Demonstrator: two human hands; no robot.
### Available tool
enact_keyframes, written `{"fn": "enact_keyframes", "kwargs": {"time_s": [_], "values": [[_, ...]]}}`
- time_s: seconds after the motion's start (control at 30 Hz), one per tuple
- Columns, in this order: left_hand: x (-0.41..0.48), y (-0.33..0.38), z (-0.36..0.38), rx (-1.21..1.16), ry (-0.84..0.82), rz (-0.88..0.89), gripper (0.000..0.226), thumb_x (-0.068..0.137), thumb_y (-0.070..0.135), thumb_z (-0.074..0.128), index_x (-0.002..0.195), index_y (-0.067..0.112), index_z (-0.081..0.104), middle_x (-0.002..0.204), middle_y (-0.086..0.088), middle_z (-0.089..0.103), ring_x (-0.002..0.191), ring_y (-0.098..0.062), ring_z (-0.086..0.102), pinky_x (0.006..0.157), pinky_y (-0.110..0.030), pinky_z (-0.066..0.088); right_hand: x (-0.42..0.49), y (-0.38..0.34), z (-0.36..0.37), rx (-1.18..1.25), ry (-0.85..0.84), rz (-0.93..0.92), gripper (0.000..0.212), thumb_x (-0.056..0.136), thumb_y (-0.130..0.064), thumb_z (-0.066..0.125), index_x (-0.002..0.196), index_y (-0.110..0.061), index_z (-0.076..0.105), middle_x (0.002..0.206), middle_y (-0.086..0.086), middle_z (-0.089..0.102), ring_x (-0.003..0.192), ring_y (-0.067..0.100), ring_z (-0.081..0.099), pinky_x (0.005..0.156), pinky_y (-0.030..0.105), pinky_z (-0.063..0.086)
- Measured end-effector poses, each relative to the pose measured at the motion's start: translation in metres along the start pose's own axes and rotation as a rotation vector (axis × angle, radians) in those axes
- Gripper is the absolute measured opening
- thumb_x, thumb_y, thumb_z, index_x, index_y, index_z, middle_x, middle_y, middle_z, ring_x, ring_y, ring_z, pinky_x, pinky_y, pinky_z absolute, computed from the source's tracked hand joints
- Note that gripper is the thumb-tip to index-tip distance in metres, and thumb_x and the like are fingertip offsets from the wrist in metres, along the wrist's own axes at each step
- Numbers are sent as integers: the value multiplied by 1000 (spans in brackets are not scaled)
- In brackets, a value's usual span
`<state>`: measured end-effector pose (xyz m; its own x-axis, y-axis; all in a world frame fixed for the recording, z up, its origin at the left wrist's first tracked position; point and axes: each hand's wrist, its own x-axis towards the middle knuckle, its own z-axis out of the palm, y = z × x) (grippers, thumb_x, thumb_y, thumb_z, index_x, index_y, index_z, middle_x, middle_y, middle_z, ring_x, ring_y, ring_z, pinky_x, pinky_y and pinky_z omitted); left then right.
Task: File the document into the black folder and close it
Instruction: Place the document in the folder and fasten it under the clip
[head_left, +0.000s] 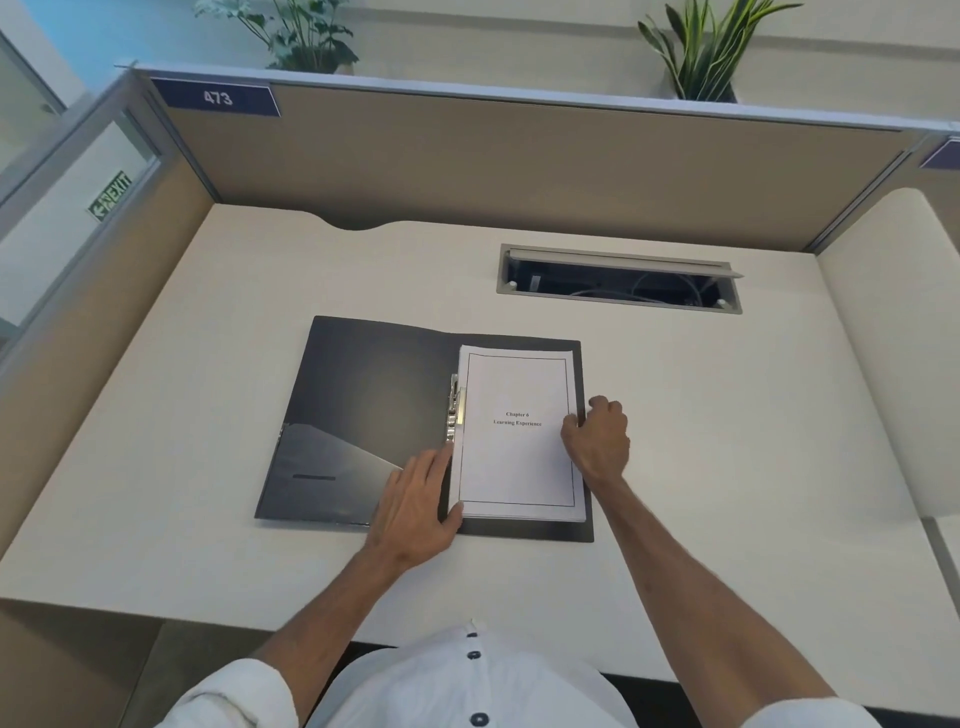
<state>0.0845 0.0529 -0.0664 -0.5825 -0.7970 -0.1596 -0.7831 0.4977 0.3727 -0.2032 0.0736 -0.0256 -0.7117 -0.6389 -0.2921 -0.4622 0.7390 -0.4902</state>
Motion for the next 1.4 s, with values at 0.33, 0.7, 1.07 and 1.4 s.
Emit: {"fn": "enact_keyframes", "kwargs": {"time_s": [0.33, 0.7, 1.07, 1.4], "values": [[9, -4, 8, 78, -151, 140, 118, 90, 62, 65, 178, 26, -5, 186, 10, 4, 173, -20, 18, 141, -58, 18, 50, -64, 1, -357, -194, -487, 55, 107, -22, 55, 160, -14, 47, 163, 6, 43, 154, 29, 39, 124, 48, 36], [16, -10, 10, 42, -132, 123, 116, 91, 62, 62, 178, 24, -4, 186, 10, 4, 172, -20, 21, 139, -58, 22, 87, -113, 22, -545, -335, -623, 49, 112, -27, 48, 157, -9, 46, 163, 11, 42, 152, 31, 42, 128, 53, 34], [25, -11, 10, 141, -164, 262, 111, 92, 50, 59, 178, 24, -6, 186, 8, 7, 171, -18, 23, 139, -58, 22, 88, -111, 30, -502, -335, -596, 50, 112, -32, 52, 156, -9, 48, 162, 12, 42, 151, 32, 43, 127, 54, 35], [21, -16, 13, 160, -211, 314, 99, 101, 43, 55, 179, 27, -4, 186, 5, 11, 172, -20, 23, 141, -59, 18, 91, -113, 31, -503, -343, -578, 49, 111, -30, 53, 155, -9, 49, 160, 12, 43, 151, 32, 42, 126, 54, 36]]}}
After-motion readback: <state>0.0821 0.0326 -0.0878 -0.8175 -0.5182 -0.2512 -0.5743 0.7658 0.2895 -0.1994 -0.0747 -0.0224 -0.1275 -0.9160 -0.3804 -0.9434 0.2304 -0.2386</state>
